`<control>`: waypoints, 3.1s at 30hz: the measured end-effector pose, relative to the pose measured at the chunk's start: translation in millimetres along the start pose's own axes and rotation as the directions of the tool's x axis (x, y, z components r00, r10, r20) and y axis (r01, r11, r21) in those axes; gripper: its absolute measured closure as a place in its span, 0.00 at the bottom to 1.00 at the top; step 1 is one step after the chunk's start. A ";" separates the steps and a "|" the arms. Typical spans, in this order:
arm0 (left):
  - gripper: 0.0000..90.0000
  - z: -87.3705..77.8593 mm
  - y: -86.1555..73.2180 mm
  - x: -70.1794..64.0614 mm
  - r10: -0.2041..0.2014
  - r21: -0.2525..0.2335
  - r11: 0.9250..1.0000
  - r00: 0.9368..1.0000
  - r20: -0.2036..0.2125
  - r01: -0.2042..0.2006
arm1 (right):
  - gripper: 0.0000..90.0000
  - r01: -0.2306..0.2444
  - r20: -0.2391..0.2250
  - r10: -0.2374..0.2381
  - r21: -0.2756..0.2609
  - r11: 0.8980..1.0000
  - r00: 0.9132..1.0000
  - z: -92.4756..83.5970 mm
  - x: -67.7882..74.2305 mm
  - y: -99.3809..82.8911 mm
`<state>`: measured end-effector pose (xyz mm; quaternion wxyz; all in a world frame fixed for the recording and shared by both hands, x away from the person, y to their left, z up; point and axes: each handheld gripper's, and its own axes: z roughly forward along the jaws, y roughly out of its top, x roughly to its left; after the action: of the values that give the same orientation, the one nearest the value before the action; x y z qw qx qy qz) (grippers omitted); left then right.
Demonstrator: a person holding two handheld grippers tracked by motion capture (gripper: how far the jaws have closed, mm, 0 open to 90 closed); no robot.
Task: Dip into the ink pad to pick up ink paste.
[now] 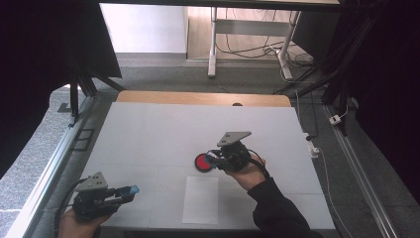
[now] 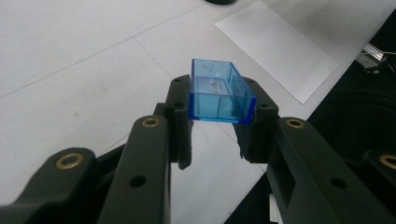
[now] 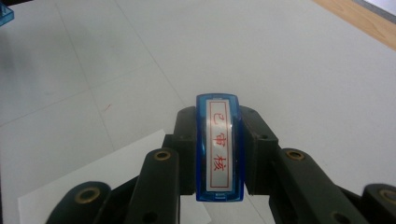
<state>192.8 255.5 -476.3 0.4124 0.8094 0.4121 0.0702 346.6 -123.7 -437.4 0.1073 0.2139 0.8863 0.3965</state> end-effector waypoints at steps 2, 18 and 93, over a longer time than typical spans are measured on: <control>0.76 -0.1 0.0 0.0 -0.001 0.000 1.000 1.000 -0.001 0.001 | 0.79 0.000 -0.001 0.000 0.005 1.000 1.000 3.7 -1.3 1.2; 0.76 -0.7 -0.3 1.0 -0.007 -0.004 1.000 1.000 0.005 0.007 | 0.79 0.005 0.000 -0.005 0.062 0.998 1.000 31.2 -11.4 5.9; 0.76 -0.3 -0.6 1.5 -0.009 0.002 1.000 1.000 0.011 0.009 | 0.79 -0.038 0.057 0.029 0.156 0.987 0.998 70.8 -24.7 -0.3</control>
<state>193.3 256.9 -476.9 0.4142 0.8083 0.4136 0.0635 393.8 -88.8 -484.1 0.1075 0.2473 0.9078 0.3211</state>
